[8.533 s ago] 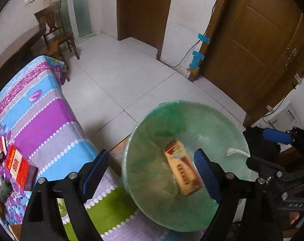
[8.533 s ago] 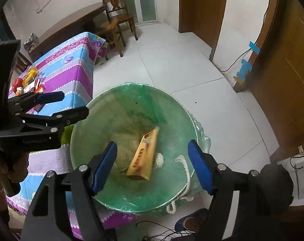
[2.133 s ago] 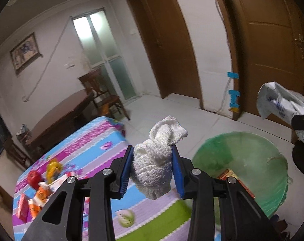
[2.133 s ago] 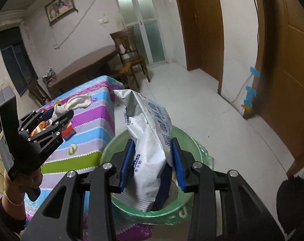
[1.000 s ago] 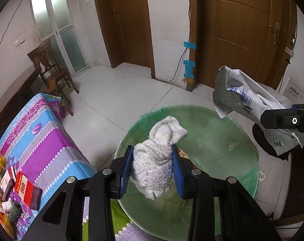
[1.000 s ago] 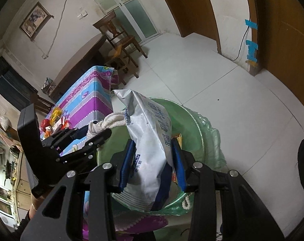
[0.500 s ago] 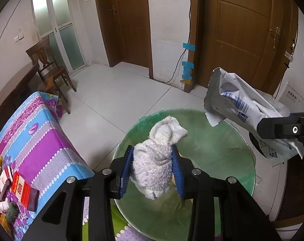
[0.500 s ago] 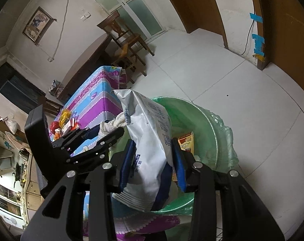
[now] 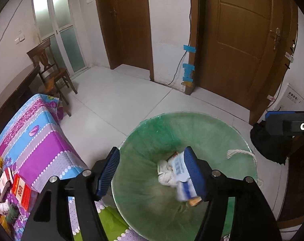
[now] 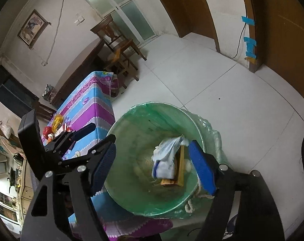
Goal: Collect trash
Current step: 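Carry the bag and cloth to the green bin and release both, then return both tools from the bin to the table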
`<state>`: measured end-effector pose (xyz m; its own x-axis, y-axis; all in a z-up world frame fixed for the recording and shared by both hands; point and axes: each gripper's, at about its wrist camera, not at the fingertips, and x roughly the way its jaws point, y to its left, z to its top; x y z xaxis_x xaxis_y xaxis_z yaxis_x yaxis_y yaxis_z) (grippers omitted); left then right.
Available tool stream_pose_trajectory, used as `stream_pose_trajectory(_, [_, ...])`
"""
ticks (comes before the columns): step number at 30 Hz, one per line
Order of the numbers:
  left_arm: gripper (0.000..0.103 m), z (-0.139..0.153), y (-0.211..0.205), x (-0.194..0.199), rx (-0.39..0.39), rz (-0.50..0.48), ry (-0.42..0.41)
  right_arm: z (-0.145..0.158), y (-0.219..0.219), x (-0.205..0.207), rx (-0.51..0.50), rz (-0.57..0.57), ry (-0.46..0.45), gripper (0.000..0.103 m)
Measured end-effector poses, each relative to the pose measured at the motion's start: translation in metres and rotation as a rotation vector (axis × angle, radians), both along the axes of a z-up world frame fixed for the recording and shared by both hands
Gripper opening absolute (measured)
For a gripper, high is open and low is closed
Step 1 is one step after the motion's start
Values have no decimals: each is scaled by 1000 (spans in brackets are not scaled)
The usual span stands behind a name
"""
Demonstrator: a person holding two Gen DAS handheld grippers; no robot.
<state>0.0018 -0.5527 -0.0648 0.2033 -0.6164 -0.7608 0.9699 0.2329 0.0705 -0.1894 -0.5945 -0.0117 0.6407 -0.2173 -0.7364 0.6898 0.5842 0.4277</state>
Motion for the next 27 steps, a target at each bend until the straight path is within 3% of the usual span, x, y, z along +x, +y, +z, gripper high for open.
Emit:
stream_pose_trajectory(8, [67, 0, 8, -3, -5, 17, -49, 0, 9, 1, -39, -13, 11, 72])
stream_pose_trajectory(11, [67, 4, 11, -2, -13, 30, -58, 6, 15, 1, -101, -38, 6, 72])
stream_pose_trajectory(17, [67, 21, 35, 2, -79, 104, -109, 33, 52, 1, -416, -95, 8, 72])
stream_pose_trajectory(20, [72, 30, 57, 9, -128, 166, -123, 44, 75, -1, -544, -117, -57, 73])
stream_pose_trajectory(22, [74, 36, 77, 16, -163, 228, -166, 48, 89, -4, -627, -139, -108, 81])
stream_pose_trajectory(27, [79, 44, 125, 40, -200, 345, -185, 47, 123, 3, -789, -156, -230, 86])
